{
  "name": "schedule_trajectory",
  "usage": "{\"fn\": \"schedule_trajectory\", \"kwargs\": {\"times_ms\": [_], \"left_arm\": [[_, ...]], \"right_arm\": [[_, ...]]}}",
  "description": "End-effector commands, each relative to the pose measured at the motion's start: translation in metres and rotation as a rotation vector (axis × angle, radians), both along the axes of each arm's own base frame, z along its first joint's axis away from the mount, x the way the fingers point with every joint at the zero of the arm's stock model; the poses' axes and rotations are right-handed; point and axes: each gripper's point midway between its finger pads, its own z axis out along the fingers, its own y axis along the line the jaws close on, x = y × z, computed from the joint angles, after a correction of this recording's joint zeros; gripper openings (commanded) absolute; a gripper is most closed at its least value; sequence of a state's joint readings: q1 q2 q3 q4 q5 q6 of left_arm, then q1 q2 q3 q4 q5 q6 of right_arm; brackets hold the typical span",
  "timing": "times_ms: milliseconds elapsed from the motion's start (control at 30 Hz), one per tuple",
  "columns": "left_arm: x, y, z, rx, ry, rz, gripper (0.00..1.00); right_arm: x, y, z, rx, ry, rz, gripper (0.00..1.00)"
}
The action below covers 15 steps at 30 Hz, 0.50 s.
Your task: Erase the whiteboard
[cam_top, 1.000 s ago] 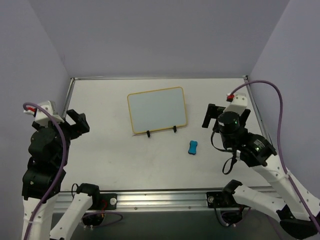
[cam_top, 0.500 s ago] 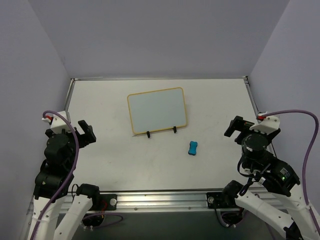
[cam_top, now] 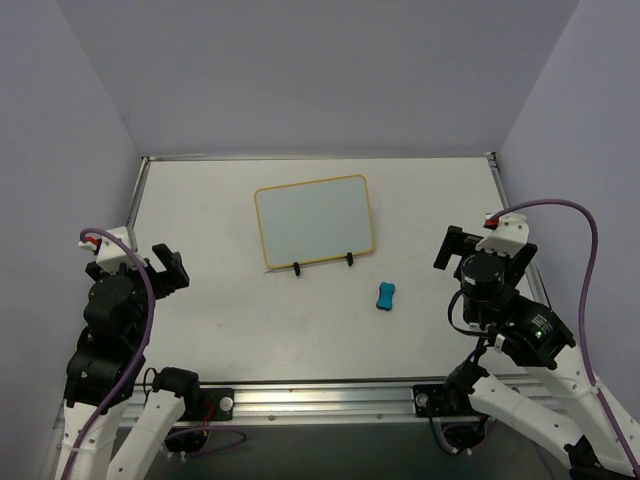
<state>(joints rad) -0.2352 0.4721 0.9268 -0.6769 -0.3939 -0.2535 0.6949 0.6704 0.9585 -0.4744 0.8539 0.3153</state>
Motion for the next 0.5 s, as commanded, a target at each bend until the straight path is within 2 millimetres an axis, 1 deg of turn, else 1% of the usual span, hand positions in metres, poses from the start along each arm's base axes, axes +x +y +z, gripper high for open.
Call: {"fn": "schedule_trajectory", "kwargs": {"times_ms": [0, 233, 467], "left_arm": [[0.0026, -0.0004, 0.0085, 0.002, -0.042, -0.001, 0.94], [0.0039, -0.0046, 0.0045, 0.002, -0.033, -0.023, 0.94], [0.0037, -0.0045, 0.0042, 0.006, -0.033, -0.023, 0.94]], "right_arm": [[0.0021, -0.0032, 0.0035, 0.001, -0.022, -0.035, 1.0], [0.0022, -0.0021, 0.002, 0.003, -0.02, -0.03, 1.0], [0.0015, -0.0028, -0.001, -0.004, -0.011, -0.032, 1.0]]}}
